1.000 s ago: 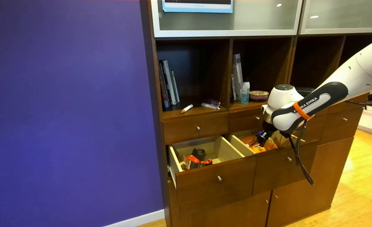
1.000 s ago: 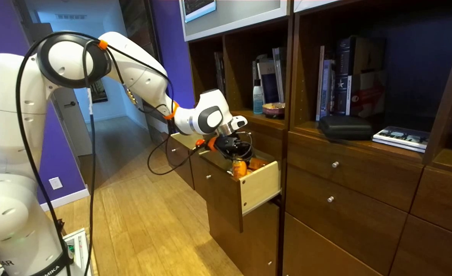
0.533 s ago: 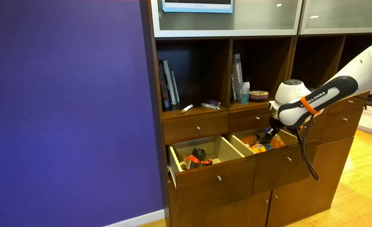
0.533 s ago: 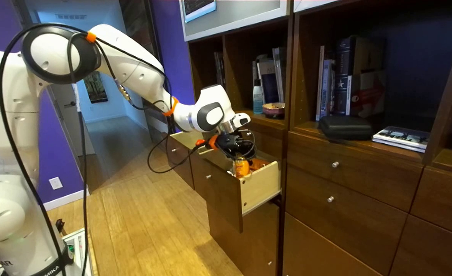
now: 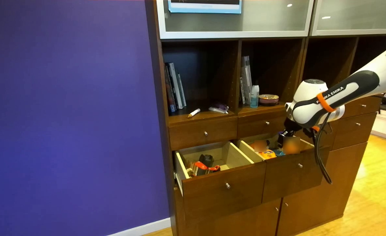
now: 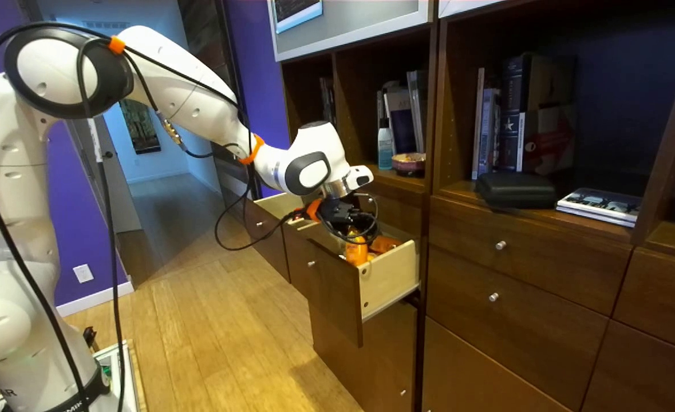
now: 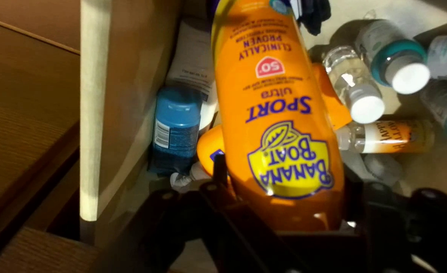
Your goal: Remove the orange bottle from the second open drawer from the left and put it in the second shelf from the left
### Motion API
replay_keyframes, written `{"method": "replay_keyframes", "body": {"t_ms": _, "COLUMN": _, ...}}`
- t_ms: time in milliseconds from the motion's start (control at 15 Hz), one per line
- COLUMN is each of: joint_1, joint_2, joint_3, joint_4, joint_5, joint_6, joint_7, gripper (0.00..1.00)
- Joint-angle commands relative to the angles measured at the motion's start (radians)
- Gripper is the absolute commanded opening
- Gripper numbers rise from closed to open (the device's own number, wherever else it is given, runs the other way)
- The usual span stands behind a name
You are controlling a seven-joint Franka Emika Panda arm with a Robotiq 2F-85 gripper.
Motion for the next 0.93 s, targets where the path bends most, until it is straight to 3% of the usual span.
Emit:
{"method": "replay_keyframes", "body": {"t_ms": 0, "joint_1": -0.038, "joint_2": -0.078, "joint_3": 0.037, "joint_4": -0.051, "joint_5": 0.122, "joint_6": 0.029, "joint_7": -0.056, "gripper": 0.39}}
{"method": "replay_keyframes", "body": {"t_ms": 400, "joint_1": -0.059, "joint_2": -0.154, "joint_3": 0.054, "joint_4": -0.042, "joint_5": 0.358, "joint_6": -0.011, "joint_7": -0.114, "gripper": 0.39}}
{"method": "replay_keyframes", "body": {"t_ms": 867, "joint_1": -0.038, "joint_2": -0.26, "joint_3": 0.011, "joint_4": -0.011, "joint_5": 0.488, "joint_6": -0.035, "joint_7": -0.079, "gripper": 0.39}}
